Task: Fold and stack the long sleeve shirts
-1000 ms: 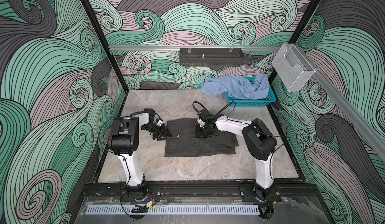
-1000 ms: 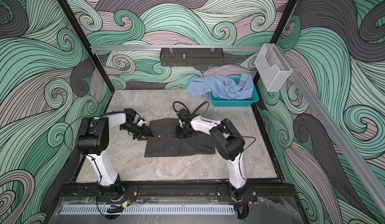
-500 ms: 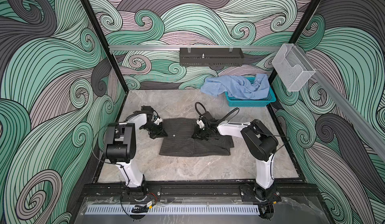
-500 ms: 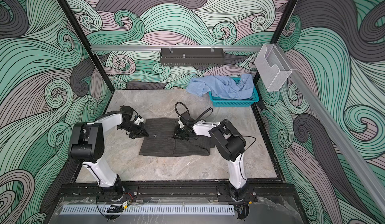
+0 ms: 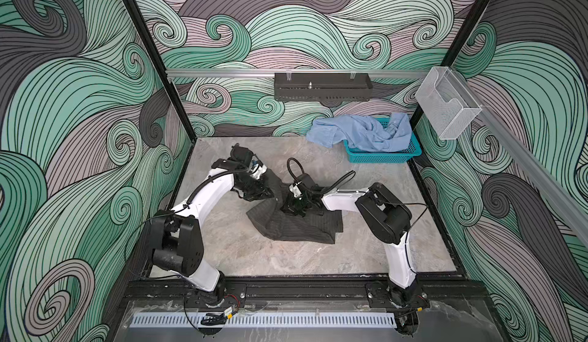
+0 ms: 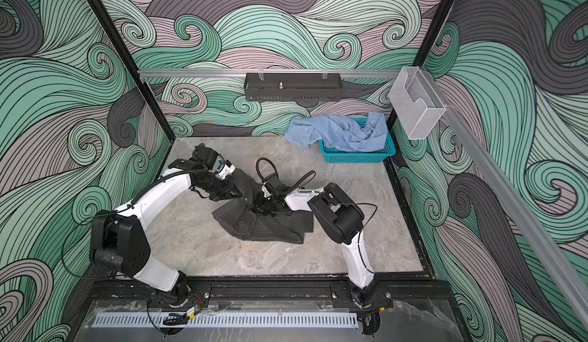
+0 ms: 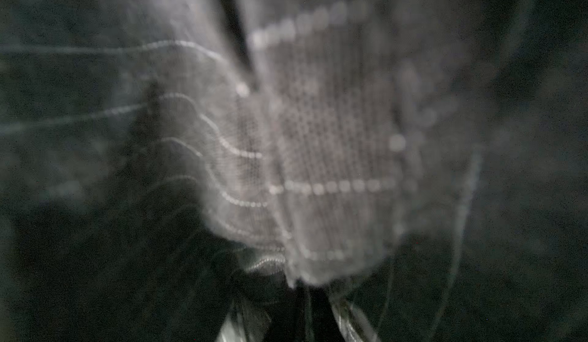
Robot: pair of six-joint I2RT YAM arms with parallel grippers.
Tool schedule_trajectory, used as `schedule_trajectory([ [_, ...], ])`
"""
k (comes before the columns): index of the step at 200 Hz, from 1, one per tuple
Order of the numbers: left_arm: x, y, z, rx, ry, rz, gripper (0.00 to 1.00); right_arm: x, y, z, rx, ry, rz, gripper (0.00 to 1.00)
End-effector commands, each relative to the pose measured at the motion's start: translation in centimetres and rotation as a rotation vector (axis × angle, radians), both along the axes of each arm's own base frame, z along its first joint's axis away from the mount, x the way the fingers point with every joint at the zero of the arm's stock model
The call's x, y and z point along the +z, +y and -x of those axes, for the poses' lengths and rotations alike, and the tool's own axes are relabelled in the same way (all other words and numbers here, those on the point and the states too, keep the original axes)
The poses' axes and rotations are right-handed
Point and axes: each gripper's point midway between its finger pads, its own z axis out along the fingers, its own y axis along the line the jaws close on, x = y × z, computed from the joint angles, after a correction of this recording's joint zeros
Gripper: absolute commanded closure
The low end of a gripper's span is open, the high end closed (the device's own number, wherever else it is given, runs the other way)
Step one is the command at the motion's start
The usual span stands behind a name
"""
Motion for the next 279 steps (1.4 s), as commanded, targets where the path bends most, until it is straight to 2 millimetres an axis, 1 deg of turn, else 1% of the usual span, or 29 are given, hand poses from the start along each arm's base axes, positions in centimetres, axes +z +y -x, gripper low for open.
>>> schedule_trajectory([
  [1,-0.8,-3.0,-0.5,0.049,0.049,0.101,1.00,-4.4,-2.1,2.0,-0.031,0.104,0.121,0.91],
  [20,-3.8,-3.0,-0.9,0.084,0.087,0.088,1.00,-3.7,-2.4,1.8,-0.048,0.084,0.102,0.91],
  [47,-6.7,-2.7,-1.1,0.092,0.108,0.065,1.00,-2.1,-3.7,0.9,-0.101,0.033,0.060,0.90],
  [68,-8.9,-2.9,-1.0,0.094,0.147,0.066,1.00,-0.5,-4.8,0.2,-0.129,-0.010,0.035,0.84],
  [90,-11.0,-2.9,-0.9,0.099,0.183,0.061,1.00,0.9,-6.3,-0.4,-0.146,-0.040,0.043,0.73],
  [103,-12.0,-2.9,-0.8,0.101,0.203,0.053,1.00,1.7,-7.6,-0.6,-0.166,-0.056,0.056,0.70],
  [124,-12.8,-3.0,-0.7,0.097,0.223,0.050,1.00,4.0,-10.3,-0.8,-0.185,-0.115,0.090,0.64],
  [139,-12.9,-3.1,-0.8,0.095,0.228,0.052,1.00,5.5,-12.6,-0.8,-0.176,-0.150,0.130,0.64],
  [155,-12.6,-3.2,-0.9,0.092,0.228,0.057,1.00,6.0,-15.9,-0.5,-0.162,-0.166,0.199,0.65],
  [162,-12.4,-3.2,-1.0,0.090,0.225,0.058,1.00,5.8,-17.4,-0.2,-0.158,-0.161,0.237,0.66],
  [167,-12.3,-3.3,-1.1,0.088,0.224,0.059,1.00,5.8,-18.3,-0.1,-0.147,-0.162,0.238,0.66],
  [176,-12.0,-3.3,-1.2,0.086,0.221,0.059,1.00,5.3,-19.9,0.1,-0.153,-0.160,0.249,0.68],
  [184,-11.8,-3.4,-1.2,0.083,0.221,0.060,1.00,4.5,-21.3,0.3,-0.167,-0.149,0.261,0.70],
  [197,-11.6,-3.4,-1.3,0.082,0.221,0.059,1.00,3.4,-23.0,0.6,-0.174,-0.124,0.276,0.72],
  [210,-11.3,-3.5,-1.3,0.082,0.221,0.063,1.00,2.4,-23.7,0.7,-0.168,-0.096,0.272,0.74],
  [238,-10.1,-3.8,-1.2,0.074,0.208,0.060,1.00,0.3,-23.8,1.0,-0.144,-0.030,0.255,0.77],
  [250,-9.3,-3.9,-1.2,0.070,0.198,0.058,1.00,-0.4,-23.7,1.1,-0.134,-0.014,0.251,0.78],
  [265,-8.1,-4.1,-1.2,0.069,0.188,0.060,1.00,-1.4,-23.4,1.4,-0.111,0.026,0.243,0.81],
  [279,-6.5,-4.4,-1.4,0.070,0.163,0.058,1.00,-2.0,-23.2,1.6,-0.100,0.049,0.236,0.84],
])
